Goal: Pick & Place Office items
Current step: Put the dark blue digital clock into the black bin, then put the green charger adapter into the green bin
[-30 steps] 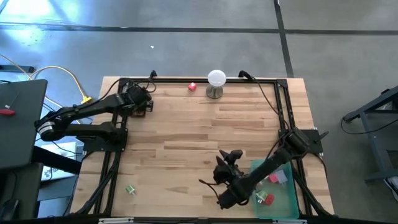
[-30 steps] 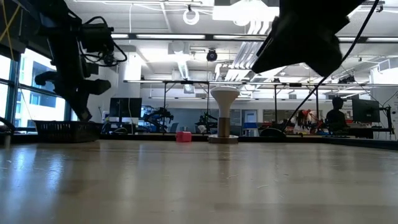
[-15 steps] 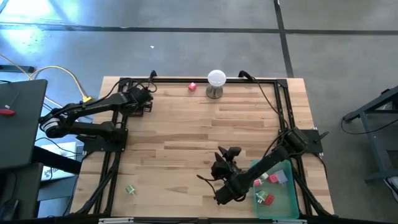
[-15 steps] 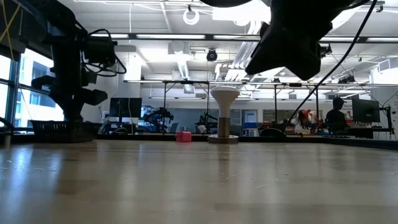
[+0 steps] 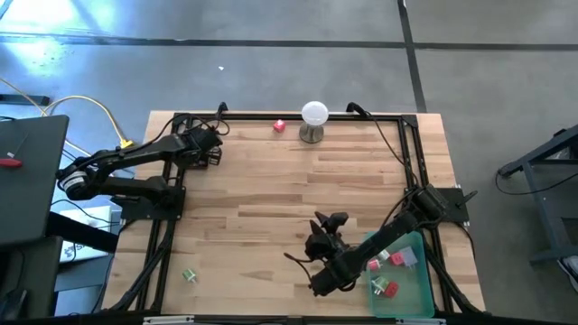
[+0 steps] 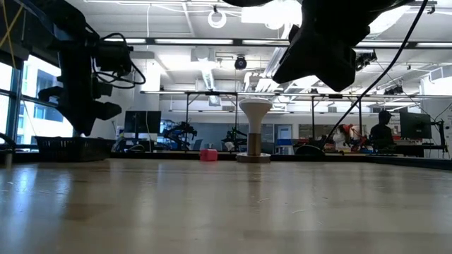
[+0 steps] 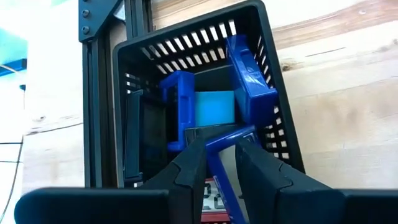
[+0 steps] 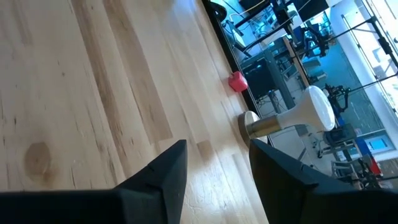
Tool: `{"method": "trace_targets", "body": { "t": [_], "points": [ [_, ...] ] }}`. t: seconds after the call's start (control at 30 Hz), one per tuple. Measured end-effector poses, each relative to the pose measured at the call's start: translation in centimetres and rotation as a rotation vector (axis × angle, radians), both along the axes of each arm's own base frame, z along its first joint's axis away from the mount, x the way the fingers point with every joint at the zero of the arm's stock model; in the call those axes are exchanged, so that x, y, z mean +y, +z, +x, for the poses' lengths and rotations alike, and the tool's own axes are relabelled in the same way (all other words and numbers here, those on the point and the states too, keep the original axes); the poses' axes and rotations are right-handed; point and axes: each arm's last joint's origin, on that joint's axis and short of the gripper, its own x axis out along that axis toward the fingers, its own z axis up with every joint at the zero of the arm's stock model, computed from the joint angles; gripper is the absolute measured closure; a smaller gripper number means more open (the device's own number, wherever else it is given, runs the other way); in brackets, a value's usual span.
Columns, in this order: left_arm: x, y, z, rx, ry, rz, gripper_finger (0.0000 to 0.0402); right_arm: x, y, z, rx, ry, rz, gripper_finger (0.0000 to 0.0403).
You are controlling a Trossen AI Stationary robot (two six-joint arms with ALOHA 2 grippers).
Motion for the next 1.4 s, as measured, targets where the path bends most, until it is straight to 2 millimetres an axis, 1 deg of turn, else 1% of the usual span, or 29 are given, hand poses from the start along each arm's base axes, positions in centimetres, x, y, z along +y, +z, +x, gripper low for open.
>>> {"method": "trace_targets", "body": {
  "t": [0.17,0.27,0.37,0.5,0.6,0.67,0.73,0.97,1.1,1.23,1.33,1.4],
  "points": [
    [0.0,0.0,0.0,0.022,-0.057,-0.025,0.0322,0.1,0.0,0.0,0.017,0.004,0.006,0.0243],
    [-0.2,-0.1,0.2,-0.029,-0.092,-0.084,0.0309,0.1,-0.1,0.0,0.018,0.004,0.010,0.0243],
    [-0.2,-0.2,0.4,-0.054,-0.127,-0.122,0.0274,0.1,-0.1,0.0,0.018,0.003,0.011,0.0243],
    [-0.3,-0.2,0.5,-0.077,-0.155,-0.154,0.0207,0.1,-0.1,0.0,0.019,0.003,0.013,0.0243],
    [-0.4,0.2,0.8,-0.143,-0.179,-0.221,0.0160,0.1,-0.1,0.0,0.019,0.003,0.013,0.0243],
    [-0.5,0.9,1.0,-0.180,-0.200,-0.266,0.0139,0.1,-0.1,0.0,0.018,0.003,0.013,0.0243],
    [-0.3,2.2,1.4,-0.205,-0.212,-0.263,0.0127,0.1,-0.1,0.0,0.019,0.003,0.013,0.0243],
    [-1.1,7.8,2.0,-0.240,-0.267,-0.170,0.0119,0.1,-0.1,0.0,0.039,0.003,0.027,0.0243],
    [-2.6,10.7,2.0,-0.218,-0.337,-0.197,0.0119,0.1,-0.2,-0.1,0.070,0.001,0.049,0.0243],
    [-5.6,13.0,1.8,-0.156,-0.500,-0.316,0.0119,0.2,-0.2,-0.1,0.071,0.001,0.051,0.0243],
    [-8.6,13.5,1.5,-0.101,-0.648,-0.466,0.0119,0.2,-0.2,-0.1,0.069,0.004,0.045,0.0243],
    [-10.5,13.4,1.2,-0.084,-0.674,-0.580,0.0119,0.2,-0.2,-0.1,0.064,0.005,0.041,0.0243]
  ]
}}
